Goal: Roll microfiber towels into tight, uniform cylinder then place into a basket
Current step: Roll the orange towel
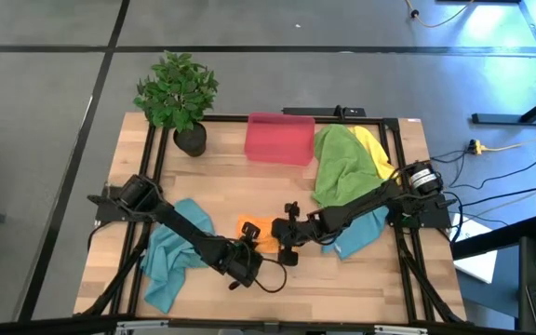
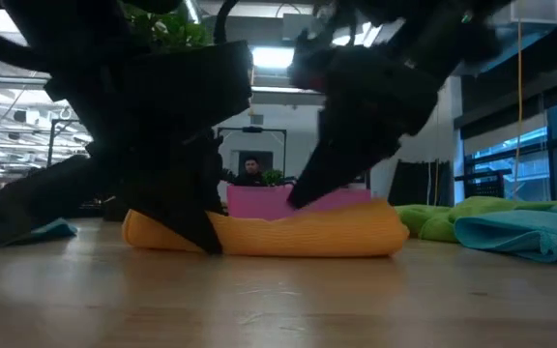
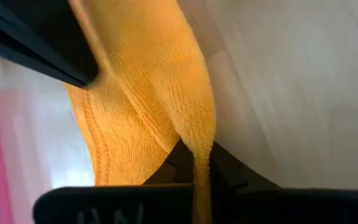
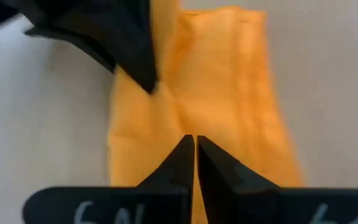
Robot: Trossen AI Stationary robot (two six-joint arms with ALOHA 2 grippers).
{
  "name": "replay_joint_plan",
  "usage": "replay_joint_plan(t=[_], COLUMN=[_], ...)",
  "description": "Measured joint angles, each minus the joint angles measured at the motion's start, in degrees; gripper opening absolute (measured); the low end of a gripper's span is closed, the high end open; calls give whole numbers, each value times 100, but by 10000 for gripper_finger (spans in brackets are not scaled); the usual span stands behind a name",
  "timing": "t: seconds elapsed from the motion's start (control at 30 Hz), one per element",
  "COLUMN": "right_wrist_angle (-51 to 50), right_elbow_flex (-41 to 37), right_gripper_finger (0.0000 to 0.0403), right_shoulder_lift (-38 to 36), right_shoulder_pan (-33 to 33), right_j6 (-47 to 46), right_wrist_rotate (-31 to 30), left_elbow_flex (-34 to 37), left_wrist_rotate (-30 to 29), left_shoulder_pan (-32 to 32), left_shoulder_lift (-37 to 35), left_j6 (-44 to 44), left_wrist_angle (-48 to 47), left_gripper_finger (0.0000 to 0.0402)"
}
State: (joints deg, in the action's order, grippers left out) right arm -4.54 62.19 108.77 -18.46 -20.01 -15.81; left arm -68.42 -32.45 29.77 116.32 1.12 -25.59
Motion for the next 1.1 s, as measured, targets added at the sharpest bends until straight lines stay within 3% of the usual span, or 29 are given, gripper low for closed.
replay_joint_plan(t=[0.17,0.43,0.53,0.67,0.87,0.97,1.1], right_wrist_angle=[-832,-900,-834,-601,-380,-380,-436], right_elbow_flex=[1,13,15,17,24,26,26], right_gripper_finger=[21,32,69,153,267,285,276], right_shoulder_lift=[-513,-646,-487,-173,245,317,474], right_shoulder_pan=[-330,-1095,-1332,-1543,-1595,-1598,-1598], right_j6=[187,677,680,784,1241,1480,1690], right_wrist_rotate=[-889,-818,-683,-690,-1532,-2013,-2240], left_elbow_flex=[7,33,33,31,29,22,20], left_wrist_rotate=[255,1145,1353,1469,1602,1727,1770], left_shoulder_pan=[-70,-354,-434,-514,-519,-517,-518], left_shoulder_lift=[-104,-458,-513,-517,-523,-528,-534], left_j6=[-376,-577,-577,-575,-572,-648,-851], left_wrist_angle=[-12,14,44,123,232,242,275], left_gripper_finger=[2,1,0,0,0,0,0])
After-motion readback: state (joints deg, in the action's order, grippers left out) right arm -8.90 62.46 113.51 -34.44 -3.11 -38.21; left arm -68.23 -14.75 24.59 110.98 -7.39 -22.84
